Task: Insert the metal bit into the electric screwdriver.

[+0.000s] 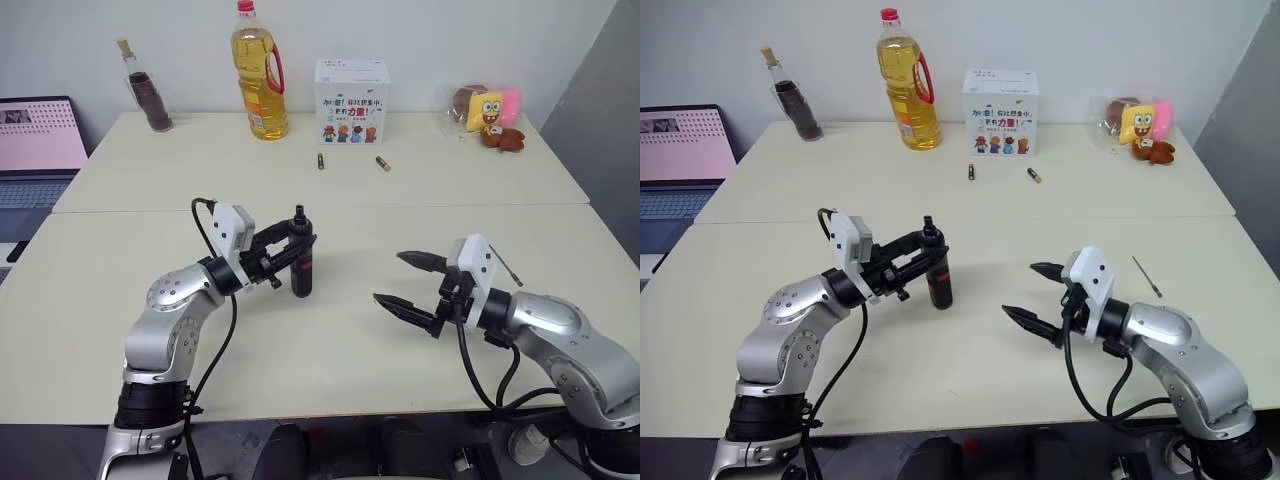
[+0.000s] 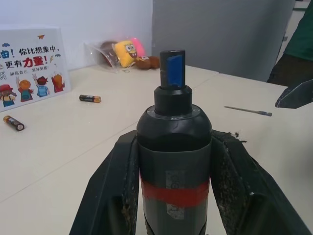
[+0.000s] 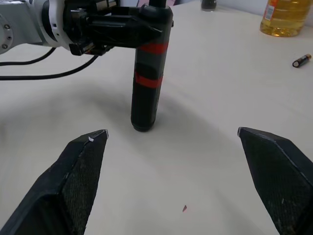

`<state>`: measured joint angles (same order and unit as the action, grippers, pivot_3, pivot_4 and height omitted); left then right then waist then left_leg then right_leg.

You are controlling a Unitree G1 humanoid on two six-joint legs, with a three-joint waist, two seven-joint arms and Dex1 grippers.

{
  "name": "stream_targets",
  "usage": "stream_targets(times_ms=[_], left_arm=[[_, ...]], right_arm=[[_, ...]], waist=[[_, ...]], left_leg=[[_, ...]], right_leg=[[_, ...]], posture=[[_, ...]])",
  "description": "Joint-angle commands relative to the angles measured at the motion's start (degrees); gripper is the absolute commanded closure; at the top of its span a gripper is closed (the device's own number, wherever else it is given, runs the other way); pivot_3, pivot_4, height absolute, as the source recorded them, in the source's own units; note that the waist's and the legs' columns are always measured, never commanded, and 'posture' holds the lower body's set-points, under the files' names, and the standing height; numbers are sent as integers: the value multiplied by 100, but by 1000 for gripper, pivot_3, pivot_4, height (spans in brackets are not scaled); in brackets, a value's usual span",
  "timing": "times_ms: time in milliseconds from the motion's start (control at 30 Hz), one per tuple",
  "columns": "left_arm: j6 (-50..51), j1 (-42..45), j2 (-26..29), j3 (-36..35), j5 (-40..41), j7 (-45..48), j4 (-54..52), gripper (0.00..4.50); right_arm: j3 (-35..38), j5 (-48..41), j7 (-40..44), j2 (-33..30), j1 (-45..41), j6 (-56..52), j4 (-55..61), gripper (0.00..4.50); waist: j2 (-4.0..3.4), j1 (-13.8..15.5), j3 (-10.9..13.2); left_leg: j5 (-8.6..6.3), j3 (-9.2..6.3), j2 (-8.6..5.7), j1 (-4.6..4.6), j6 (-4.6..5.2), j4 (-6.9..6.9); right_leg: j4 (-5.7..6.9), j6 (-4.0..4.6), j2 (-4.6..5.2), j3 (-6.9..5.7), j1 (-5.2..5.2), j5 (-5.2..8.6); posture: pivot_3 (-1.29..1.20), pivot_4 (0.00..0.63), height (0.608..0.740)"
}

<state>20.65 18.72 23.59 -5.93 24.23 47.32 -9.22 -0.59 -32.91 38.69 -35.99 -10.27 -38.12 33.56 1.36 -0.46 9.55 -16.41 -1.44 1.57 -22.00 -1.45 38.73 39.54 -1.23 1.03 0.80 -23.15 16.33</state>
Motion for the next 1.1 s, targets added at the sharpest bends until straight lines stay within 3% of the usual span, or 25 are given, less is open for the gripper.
stream_targets(times_ms=[33, 133, 233, 433, 800, 1100], left_arm=[[-75, 81, 68, 81, -12, 0, 69, 2838], [-141, 125, 29, 160, 3, 36, 127, 2838], [-183, 177, -19, 238, 14, 31, 179, 2838], [-318, 294, 12, 346, -17, 153, 278, 2838], [-402, 206, 16, 448, -39, 57, 166, 2838], [-368, 71, 19, 441, -10, -57, 40, 2838]], right_arm=[[635, -317, 195, -627, -577, -588, -363, 0], [569, 8, 501, -1454, -1196, -928, -1300, 0], [438, 24, 742, -1875, -1812, -1350, -2150, 0], [-894, 847, 1823, -2488, -3007, -1671, -3801, 0], [-2340, 2546, 2334, -1488, -4766, -1397, -7600, 0], [-2253, 3359, 2256, -1055, -5384, -448, -9275, 0]], waist=[[0, -3, 0], [-2, 14, 1], [-2, 21, 1], [-4, 8, 2], [-8, 10, 4], [-11, 2, 5]], left_leg=[[0, 3, 0, 1, 0, 0], [0, 2, -3, 1, 0, 0], [0, 6, -3, 2, 1, 1], [-3, 9, -1, 1, 6, -6], [-4, 13, 2, -6, 7, -2], [-4, 14, 2, -6, 6, -2]], right_leg=[[1, 0, 0, 2, 0, 0], [-1, 0, 3, 0, 1, 0], [-5, 1, 2, 2, 2, -1], [-11, 2, 0, 5, -2, -1], [-15, 2, 10, 8, -5, -2], [-15, 2, 12, 8, -5, -2]], posture=[[0, 150, 740], [0, 150, 740], [0, 150, 740], [0, 150, 740], [0, 150, 740], [0, 150, 740]])
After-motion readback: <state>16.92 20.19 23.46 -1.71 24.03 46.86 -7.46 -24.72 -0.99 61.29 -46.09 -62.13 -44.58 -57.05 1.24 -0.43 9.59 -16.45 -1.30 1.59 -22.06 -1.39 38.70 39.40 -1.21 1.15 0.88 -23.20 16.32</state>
